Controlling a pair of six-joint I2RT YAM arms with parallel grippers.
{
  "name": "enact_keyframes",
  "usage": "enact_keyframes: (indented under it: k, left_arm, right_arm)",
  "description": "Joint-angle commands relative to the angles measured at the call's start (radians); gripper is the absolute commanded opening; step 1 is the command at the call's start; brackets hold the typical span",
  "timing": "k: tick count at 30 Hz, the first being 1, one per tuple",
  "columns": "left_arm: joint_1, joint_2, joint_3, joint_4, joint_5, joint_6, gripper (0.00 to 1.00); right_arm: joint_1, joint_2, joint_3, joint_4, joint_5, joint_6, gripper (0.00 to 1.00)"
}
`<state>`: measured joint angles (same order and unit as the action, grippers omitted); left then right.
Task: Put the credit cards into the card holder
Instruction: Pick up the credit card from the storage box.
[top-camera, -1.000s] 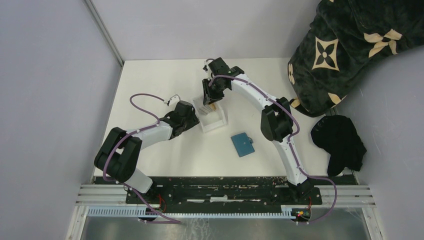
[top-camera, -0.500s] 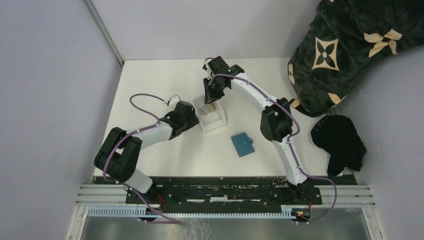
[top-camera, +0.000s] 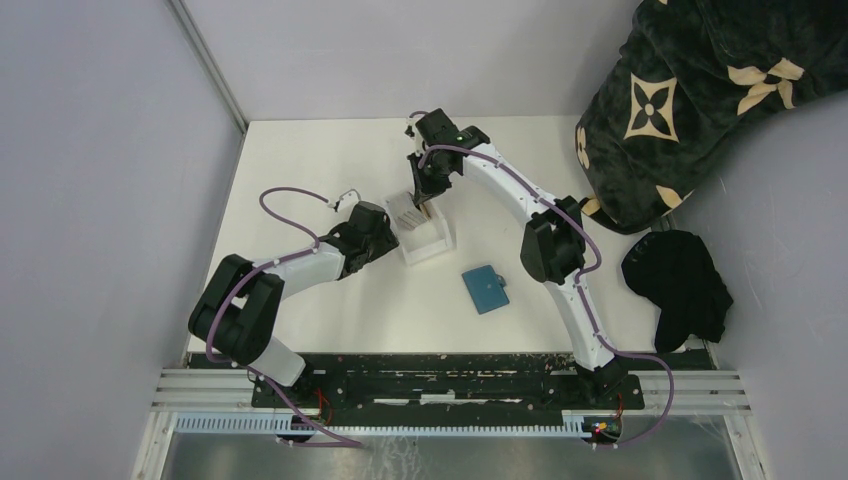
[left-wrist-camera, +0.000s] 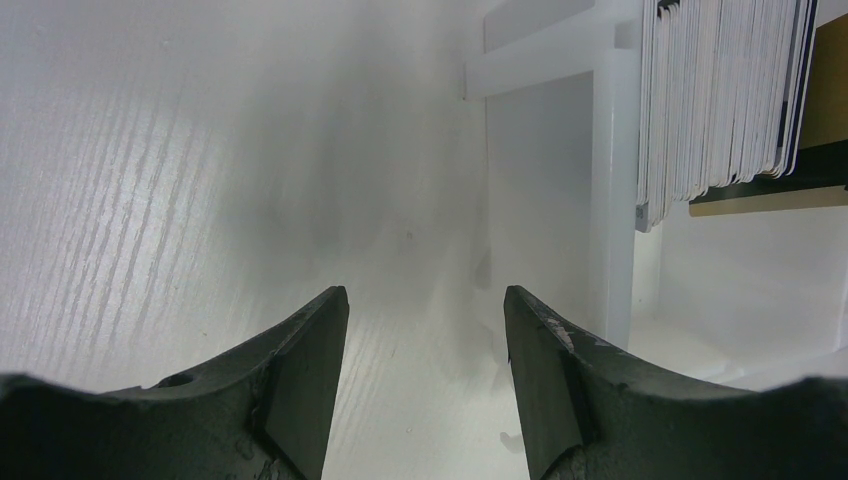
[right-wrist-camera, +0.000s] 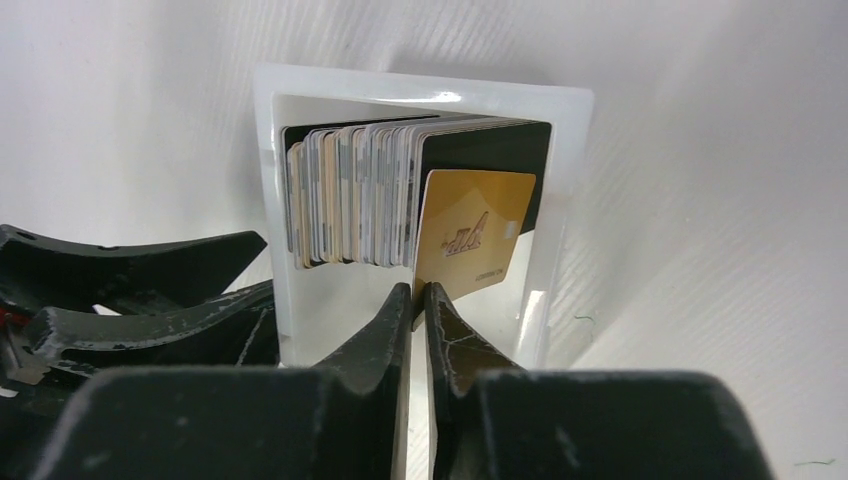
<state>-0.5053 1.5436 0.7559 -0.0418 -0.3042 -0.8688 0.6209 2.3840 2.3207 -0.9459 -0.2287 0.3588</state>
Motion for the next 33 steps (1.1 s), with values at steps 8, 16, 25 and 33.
enact_keyframes:
  k: [8, 16, 25, 33]
  left_arm:
    - [0.003, -0.081, 0.017, -0.013, -0.037, 0.033, 0.67]
    - [0.003, -0.180, 0.031, -0.070, -0.084, 0.045, 0.68]
    - [0.004, -0.340, 0.008, -0.037, 0.009, 0.158, 0.68]
    - [0.004, -0.426, -0.045, 0.144, 0.423, 0.310, 0.69]
  right_arm:
    - [0.009, -0.137, -0.068, 0.038, 0.107, -0.054, 0.01]
    - [0.014, -0.253, -0.157, 0.067, 0.178, -0.076, 0.01]
    - [0.016, -0.426, -0.304, 0.079, 0.112, -0.071, 0.01]
    - [-0.006, -0.651, -0.599, 0.144, -0.119, -0.025, 0.01]
